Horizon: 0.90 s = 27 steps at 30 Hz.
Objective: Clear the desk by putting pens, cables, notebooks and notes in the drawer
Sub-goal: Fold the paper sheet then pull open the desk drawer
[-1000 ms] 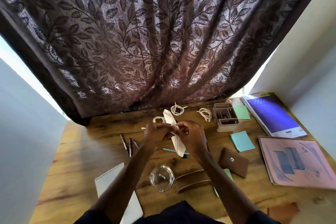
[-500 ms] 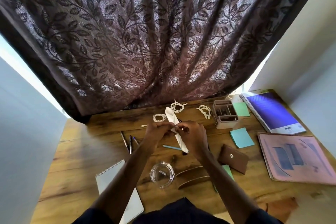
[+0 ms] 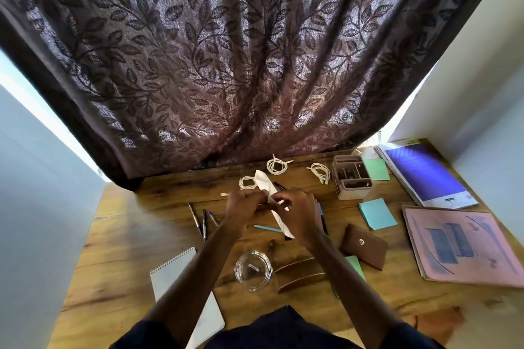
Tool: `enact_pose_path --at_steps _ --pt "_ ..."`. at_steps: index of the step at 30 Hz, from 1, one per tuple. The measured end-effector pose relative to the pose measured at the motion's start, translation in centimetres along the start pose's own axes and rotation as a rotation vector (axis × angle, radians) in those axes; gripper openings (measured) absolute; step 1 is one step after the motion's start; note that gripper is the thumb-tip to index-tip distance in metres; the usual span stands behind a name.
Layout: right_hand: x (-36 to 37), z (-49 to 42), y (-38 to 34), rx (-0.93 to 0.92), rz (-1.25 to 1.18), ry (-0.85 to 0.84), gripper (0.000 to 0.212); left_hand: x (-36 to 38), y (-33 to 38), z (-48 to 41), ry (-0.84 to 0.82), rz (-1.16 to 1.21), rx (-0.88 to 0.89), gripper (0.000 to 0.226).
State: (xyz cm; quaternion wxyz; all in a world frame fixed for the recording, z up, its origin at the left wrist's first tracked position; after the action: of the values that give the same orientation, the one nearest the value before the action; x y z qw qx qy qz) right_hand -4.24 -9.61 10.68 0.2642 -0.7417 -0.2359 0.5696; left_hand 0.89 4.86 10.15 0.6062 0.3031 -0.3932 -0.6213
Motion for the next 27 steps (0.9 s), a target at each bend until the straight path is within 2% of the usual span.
enact_pose_path --at_steps 3,8,13,16,19,23,27 --pt "0.2 0.0 0.1 0.011 0.036 -0.030 0.019 0.2 0.3 0.0 0.003 0.002 -0.044 0.014" --pt "0.5 -0.1 0.9 0.011 0.084 -0.078 0.014 0.8 0.6 0.4 -0.020 0.031 -0.136 0.019" --pt "-0.1 -0.2 0.8 0.022 0.155 -0.058 0.011 1.1 0.7 0.6 -0.032 -0.030 -0.086 0.020" --pt "0.0 -0.2 1.2 0.022 0.138 -0.069 0.017 1.0 0.5 0.3 -0.029 -0.203 0.048 0.018" --pt "0.0 -0.3 1.6 0.051 0.131 -0.070 0.016 0.8 0.7 0.2 -0.017 -0.558 0.208 0.012" --pt "0.4 -0.4 2.3 0.082 0.159 -0.089 0.019 0.6 0.4 0.3 0.028 -0.904 0.437 0.025" --pt "0.2 -0.4 2.8 0.066 0.127 -0.104 0.015 0.2 -0.6 0.0 0.012 -1.120 0.690 0.034"
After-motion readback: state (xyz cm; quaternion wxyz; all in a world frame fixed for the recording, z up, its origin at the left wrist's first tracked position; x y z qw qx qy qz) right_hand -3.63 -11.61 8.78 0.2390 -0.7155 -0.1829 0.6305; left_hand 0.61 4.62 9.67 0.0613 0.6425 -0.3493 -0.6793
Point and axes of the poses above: each hand's wrist, its own z-axis away from the middle knuckle, its own x-axis out of the palm, y = z × x, the point moved 2 cm from there along -z, towards the middle knuckle, and after that the axes turned 3 degrees about -y, right-handed, at the moved point
